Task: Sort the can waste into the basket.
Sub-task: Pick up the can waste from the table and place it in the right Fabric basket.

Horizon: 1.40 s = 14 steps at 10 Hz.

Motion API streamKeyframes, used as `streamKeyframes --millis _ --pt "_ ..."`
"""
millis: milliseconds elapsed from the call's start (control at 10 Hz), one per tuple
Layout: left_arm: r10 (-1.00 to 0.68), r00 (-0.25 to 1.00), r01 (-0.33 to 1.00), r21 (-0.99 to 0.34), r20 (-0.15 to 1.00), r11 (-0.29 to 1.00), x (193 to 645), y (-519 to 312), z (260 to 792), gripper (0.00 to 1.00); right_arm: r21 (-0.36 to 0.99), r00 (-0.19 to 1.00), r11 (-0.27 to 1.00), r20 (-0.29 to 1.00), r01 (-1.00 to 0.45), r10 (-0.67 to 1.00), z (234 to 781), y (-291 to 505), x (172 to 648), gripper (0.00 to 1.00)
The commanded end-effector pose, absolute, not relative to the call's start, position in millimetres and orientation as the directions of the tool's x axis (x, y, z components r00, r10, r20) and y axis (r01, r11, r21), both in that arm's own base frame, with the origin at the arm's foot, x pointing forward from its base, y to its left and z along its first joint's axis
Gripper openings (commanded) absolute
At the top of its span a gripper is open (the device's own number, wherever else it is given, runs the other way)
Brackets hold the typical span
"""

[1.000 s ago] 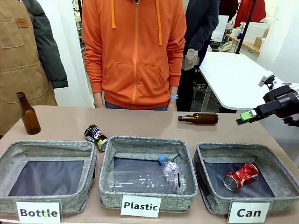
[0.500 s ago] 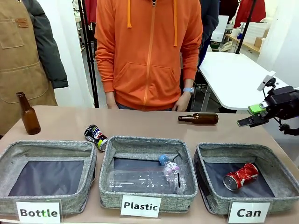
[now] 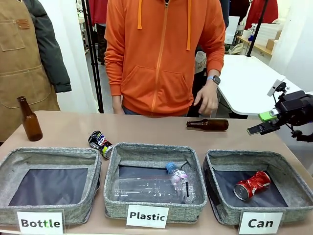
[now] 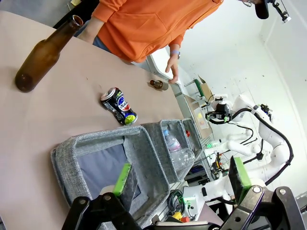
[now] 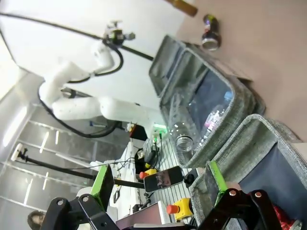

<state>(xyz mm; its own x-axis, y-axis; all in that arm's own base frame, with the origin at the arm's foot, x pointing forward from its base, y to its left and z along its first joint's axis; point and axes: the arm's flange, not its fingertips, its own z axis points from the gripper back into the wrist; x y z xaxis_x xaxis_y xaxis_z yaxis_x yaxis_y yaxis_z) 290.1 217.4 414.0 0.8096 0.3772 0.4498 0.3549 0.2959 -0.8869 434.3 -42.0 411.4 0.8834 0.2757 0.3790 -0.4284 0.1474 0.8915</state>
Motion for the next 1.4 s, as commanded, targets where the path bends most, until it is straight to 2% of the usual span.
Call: streamKeyframes --millis 0,800,900,1200,1300 --pt "0.377 0.799 0.378 -0.879 0.469 0.292 290.2 217.3 415.8 1.00 0.881 0.878 0.167 0.387 -0.442 0.281 413.0 -41.3 430.7 0.99" --pt "0.377 0.810 0.355 -0.887 0.450 0.296 290.1 217.4 414.0 1.00 0.881 0.878 0.167 0.387 -0.442 0.281 413.0 -41.3 430.7 0.99" --pt "0.343 0.757 0.440 -0.822 0.556 0.362 278.3 202.2 435.3 1.00 0.881 0.878 0.167 0.387 -0.442 0.281 413.0 -41.3 430.7 0.99" --pt "0.001 0.760 0.508 -0.596 0.650 0.621 317.3 89.1 489.0 1.00 0.881 0.878 0.167 0.387 -0.442 0.281 413.0 -41.3 430.7 0.99" --pt "-0.090 0.751 0.538 -0.526 0.655 0.659 328.8 48.0 499.7 1.00 0.881 0.878 0.167 0.387 -0.442 0.281 413.0 -41.3 430.7 0.99"
